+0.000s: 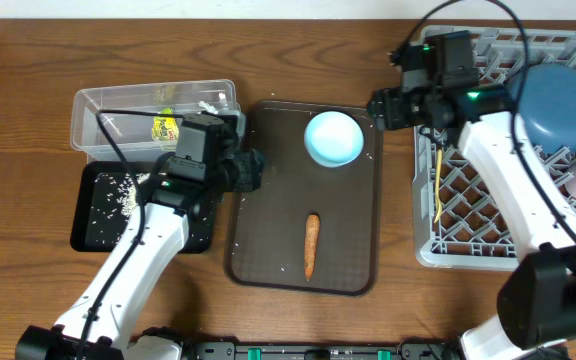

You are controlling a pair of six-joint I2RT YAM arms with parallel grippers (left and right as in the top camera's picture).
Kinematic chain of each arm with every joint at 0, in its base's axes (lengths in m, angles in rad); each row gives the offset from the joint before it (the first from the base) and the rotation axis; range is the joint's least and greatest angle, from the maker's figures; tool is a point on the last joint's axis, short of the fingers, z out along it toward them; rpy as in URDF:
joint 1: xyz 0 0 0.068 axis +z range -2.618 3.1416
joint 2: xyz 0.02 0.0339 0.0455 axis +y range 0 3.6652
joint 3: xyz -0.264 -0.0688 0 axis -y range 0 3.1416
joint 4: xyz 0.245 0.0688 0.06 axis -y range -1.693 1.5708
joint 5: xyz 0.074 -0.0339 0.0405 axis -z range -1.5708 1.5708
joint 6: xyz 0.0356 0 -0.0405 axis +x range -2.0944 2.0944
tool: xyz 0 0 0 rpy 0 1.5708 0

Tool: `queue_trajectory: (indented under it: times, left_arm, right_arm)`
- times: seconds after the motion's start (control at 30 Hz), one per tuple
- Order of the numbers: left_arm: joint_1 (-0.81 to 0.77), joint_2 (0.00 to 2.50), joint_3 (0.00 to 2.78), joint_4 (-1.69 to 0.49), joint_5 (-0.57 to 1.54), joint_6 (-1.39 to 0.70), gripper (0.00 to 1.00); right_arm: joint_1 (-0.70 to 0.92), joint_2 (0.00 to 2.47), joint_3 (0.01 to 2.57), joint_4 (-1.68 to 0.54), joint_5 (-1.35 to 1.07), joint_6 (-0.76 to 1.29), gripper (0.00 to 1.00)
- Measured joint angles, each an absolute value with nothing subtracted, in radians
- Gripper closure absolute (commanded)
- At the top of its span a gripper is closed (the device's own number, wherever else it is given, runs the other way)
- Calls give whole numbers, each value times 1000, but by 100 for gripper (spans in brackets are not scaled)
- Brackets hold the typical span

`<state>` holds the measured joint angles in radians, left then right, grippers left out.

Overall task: Sort waste into correct bins and load items into the dishwasher rack
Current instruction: 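Grasp the light-blue bowl with the right gripper and lift it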

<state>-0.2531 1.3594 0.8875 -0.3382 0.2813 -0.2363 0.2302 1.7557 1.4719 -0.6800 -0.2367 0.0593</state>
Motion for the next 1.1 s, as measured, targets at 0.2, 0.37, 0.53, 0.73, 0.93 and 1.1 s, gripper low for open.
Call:
queue_trajectory:
  times: [0.2,0.37,0.53,0.73,0.93,1.1]
  left_arm:
    - [-236,1359,888,-353,281,-236,45]
    - [-236,1359,888,-356,281,-236,45]
    - [-236,1359,888,-356,281,-236,45]
    - [-236,1359,888,-356,281,-236,45]
    - [-236,1359,888,-356,281,-236,45]
    - [-236,1359,888,-356,281,-236,45]
  right_arm:
    - [274,1896,1473,-665,-227,71,37]
    - [287,2017,1473,-643,-223,116,40]
    - [295,2072,1472,-635,-223,153,57]
    - [303,2077,1472,-633,-224,161,77]
    - [300,2077,1473,-634,-225,170,99]
    - [283,2077,1479,-638,-224,171,99]
